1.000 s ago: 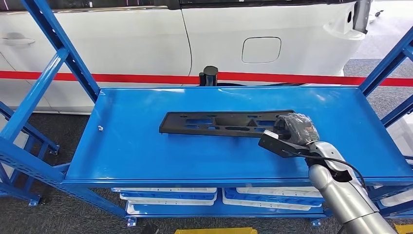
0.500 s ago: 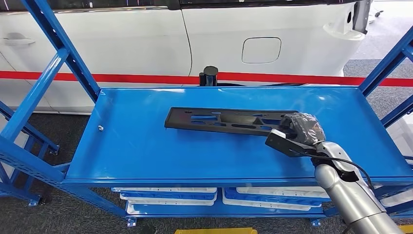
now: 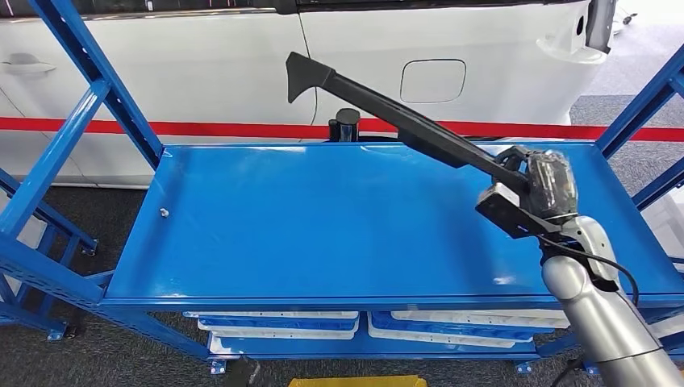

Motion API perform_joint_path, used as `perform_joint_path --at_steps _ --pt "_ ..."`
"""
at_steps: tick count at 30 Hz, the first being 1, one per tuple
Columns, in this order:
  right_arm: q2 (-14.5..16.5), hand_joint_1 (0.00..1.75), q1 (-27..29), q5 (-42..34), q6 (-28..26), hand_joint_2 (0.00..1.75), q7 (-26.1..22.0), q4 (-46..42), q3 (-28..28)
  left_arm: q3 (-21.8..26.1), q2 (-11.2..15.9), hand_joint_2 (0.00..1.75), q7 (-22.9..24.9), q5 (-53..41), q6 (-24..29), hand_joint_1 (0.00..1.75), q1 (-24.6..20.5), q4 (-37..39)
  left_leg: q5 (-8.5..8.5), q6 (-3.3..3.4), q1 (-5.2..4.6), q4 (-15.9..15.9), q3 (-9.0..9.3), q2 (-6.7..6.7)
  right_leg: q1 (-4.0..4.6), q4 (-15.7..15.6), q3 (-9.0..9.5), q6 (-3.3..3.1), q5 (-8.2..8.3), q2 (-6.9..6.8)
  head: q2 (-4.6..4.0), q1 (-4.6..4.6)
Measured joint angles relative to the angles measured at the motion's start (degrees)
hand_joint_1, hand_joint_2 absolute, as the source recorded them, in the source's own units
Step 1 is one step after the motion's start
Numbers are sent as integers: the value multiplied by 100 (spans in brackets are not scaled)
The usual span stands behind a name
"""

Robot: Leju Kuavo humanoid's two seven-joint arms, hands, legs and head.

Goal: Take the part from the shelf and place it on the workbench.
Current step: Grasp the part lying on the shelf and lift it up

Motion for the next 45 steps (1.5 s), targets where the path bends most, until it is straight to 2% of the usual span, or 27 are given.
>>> perform_joint_path --at_steps 3,7,10,16,27,34,41,43,45 --pt "-57 174 40 -97 -147 175 -115 -451 -321 -14 13 175 -191 -138 244 0 -58 -55 0 0 0 -1 -7 2 0 0 -7 -1 -1 1 0 0" --pt "-100 174 84 -248 -283 175 -328 -815 -602 -60 34 0 -206 -227 50 0 -131 -111 -1 0 -1 -1 -10 2 -1 0 -10 -1 -1 1 0 0" --pt "-107 174 98 -390 -505 175 -493 -1129 -823 -105 56 0 -157 -313 -143 0 -187 -141 0 0 -2 0 -12 2 -2 0 -12 0 0 1 0 1" --pt "-102 175 256 -500 -653 175 -559 -1799 -1247 -144 77 0 -1 -369 -121 0 -254 -150 -2 -1 -2 -1 -14 2 -2 0 -14 -1 -1 1 0 0" --pt "-33 175 490 -492 -667 175 -607 -2215 -1423 -127 92 0 73 -323 20 0 -252 -149 -2 -1 -2 -1 -17 3 -2 0 -17 -1 -1 2 0 1" --pt "172 175 609 -546 -667 175 -706 -2371 -1447 14 20 0 -68 -291 524 0 -209 -95 -2 -1 -2 -1 -21 3 -2 0 -19 -1 -1 2 0 0" --pt "331 175 729 -1087 -679 175 -1024 -2676 -1503 222 -23 0 -420 34 541 0 -16 -71 -3 -1 -1 -1 -27 3 -2 0 -27 -1 -2 2 0 1" --pt "416 175 801 -1217 -711 175 -1154 -2795 -1514 312 -28 0 -518 132 541 0 37 -70 -25 35 -13 12 -38 4 -47 -33 -21 24 12 3 0 -2" --pt "498 175 855 -1268 -739 175 -1230 -2913 -1513 390 -32 0 -572 187 544 0 81 -69 -7 105 -4 -82 19 7 -75 -86 9 65 27 2 0 1"
